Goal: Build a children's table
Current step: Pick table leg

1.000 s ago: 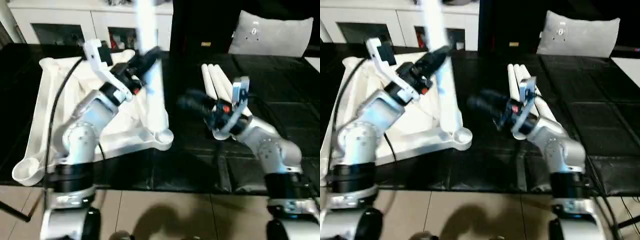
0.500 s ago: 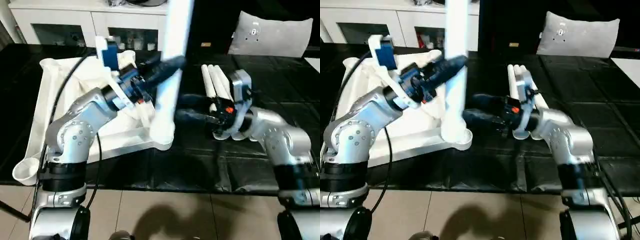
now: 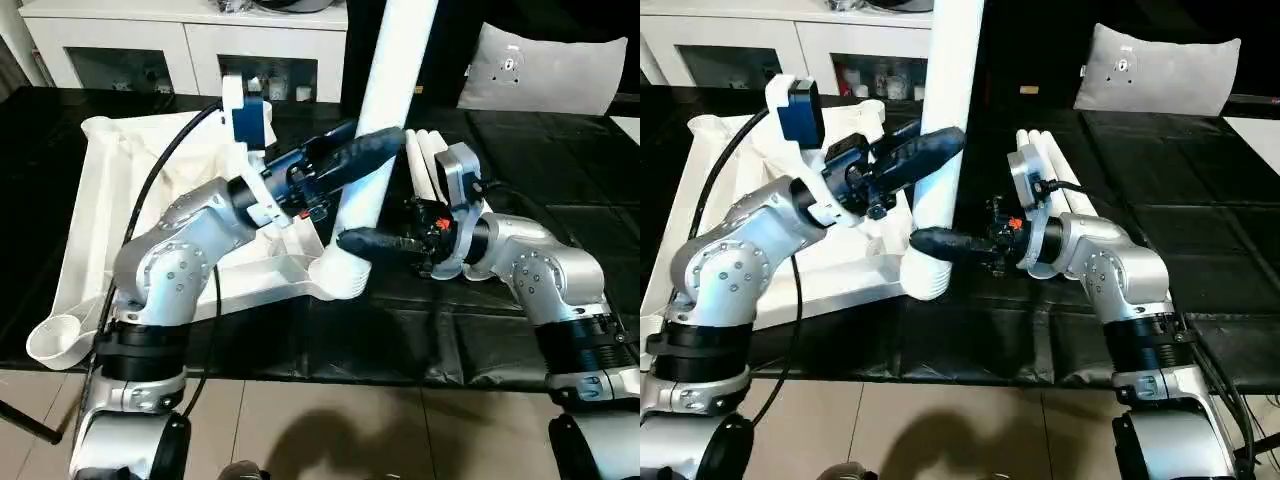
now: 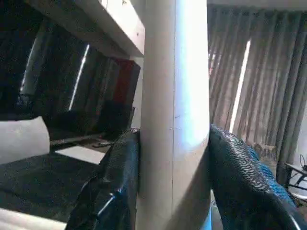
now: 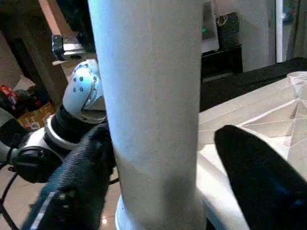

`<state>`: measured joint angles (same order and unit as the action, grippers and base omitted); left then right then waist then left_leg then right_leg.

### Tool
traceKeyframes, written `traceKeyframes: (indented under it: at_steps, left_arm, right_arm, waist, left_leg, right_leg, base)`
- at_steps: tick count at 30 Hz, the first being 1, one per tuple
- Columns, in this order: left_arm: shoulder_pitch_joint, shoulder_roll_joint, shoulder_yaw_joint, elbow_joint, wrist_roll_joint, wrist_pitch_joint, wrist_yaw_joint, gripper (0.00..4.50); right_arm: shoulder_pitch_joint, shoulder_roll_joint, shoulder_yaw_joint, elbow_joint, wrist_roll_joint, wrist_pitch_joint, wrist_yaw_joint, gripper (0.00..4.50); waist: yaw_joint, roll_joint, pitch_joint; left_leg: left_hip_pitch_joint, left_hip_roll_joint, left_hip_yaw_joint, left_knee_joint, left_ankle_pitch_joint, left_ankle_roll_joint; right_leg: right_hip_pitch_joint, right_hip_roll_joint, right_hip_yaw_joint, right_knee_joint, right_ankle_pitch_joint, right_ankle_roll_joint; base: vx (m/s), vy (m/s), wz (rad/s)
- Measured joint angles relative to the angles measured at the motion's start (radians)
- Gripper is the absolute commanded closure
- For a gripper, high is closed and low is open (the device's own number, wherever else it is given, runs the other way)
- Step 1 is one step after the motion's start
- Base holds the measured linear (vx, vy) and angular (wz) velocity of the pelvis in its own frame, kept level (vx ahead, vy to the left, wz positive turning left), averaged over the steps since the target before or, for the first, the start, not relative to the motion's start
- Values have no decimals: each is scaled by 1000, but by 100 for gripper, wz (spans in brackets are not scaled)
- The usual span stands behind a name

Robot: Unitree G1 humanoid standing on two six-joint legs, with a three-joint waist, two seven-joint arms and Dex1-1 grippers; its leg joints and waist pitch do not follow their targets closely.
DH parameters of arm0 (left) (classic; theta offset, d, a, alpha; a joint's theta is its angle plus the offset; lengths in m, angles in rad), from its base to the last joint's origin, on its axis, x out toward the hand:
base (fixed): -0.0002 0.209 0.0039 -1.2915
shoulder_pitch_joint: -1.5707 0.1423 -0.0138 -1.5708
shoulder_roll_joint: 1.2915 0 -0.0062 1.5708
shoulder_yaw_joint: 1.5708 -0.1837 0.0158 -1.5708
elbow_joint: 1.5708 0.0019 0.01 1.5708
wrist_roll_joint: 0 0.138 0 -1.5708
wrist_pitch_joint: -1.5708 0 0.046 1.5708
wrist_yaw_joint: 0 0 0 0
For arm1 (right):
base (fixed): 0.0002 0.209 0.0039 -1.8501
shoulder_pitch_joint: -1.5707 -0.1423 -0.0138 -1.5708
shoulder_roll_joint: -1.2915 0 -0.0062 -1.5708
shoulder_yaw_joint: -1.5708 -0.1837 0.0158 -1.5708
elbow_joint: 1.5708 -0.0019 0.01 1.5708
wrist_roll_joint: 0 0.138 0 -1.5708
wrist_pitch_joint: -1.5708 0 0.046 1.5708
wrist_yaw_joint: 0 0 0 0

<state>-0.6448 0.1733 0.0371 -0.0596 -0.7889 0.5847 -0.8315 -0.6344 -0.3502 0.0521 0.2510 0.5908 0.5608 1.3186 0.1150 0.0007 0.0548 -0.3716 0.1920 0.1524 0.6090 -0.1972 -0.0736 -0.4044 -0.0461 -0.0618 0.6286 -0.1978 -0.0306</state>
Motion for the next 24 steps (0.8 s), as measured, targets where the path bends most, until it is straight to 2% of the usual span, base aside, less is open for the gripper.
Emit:
traceKeyframes:
  at_steps: [3,6,14,24]
  left_arm:
    - [0,-5,-5,0,2,-1,-1,268]
    - [0,-5,-11,0,2,-1,-2,268]
    - [0,-5,-17,7,14,-3,-4,268]
    - [0,3,-35,8,30,-13,-14,268]
  right_arm:
    - [-1,5,14,0,0,0,1,155]
    - [-3,8,29,0,0,0,1,171]
    - [-6,18,34,0,0,0,11,243]
    - [-6,7,44,0,-9,0,24,257]
  waist:
    - [0,0,0]
    - [0,0,0]
    - [0,0,0]
    - [0,0,0]
  left_leg:
    - [0,0,0,0,0,0]
    - [0,0,0,0,0,0]
    - [0,0,0,1,0,1]
    - [0,0,0,1,0,0]
  right_leg:
    - [0,0,0,0,0,0]
    - [0,0,0,0,0,0]
    - [0,0,0,1,0,0]
    - [0,-1,-1,2,0,0]
  base:
    - [0,0,0]
    - [0,0,0]
    - [0,0,0]
    - [0,0,0]
